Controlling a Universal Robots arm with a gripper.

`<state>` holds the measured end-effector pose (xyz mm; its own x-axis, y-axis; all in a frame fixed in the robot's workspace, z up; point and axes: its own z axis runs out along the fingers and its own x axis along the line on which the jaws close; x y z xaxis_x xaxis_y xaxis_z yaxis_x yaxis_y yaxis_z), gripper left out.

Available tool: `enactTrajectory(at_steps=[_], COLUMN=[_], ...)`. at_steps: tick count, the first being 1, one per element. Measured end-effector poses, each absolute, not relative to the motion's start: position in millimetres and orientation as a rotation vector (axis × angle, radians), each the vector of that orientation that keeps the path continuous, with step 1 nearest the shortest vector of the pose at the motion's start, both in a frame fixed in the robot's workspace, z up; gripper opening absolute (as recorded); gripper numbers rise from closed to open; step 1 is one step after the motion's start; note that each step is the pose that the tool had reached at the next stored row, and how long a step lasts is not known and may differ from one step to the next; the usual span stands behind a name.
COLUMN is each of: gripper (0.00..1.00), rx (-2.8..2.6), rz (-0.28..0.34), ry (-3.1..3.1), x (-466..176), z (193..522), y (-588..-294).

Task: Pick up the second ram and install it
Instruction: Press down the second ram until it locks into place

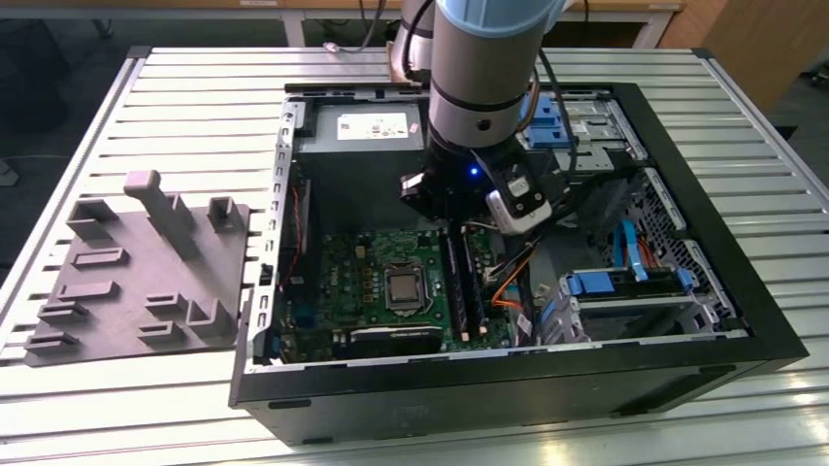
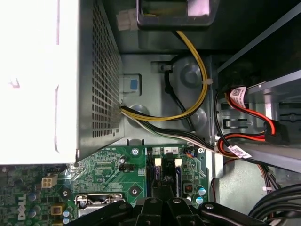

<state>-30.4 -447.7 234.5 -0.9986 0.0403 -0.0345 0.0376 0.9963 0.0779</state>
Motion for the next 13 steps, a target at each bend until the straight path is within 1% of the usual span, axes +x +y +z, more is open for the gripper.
enactTrajectory(at_steps=[13], gripper=[0.11], rx=[0.061], rz=[0.119], ry=[3.103], x=[-30.5], z=[238.8], y=[-449.2])
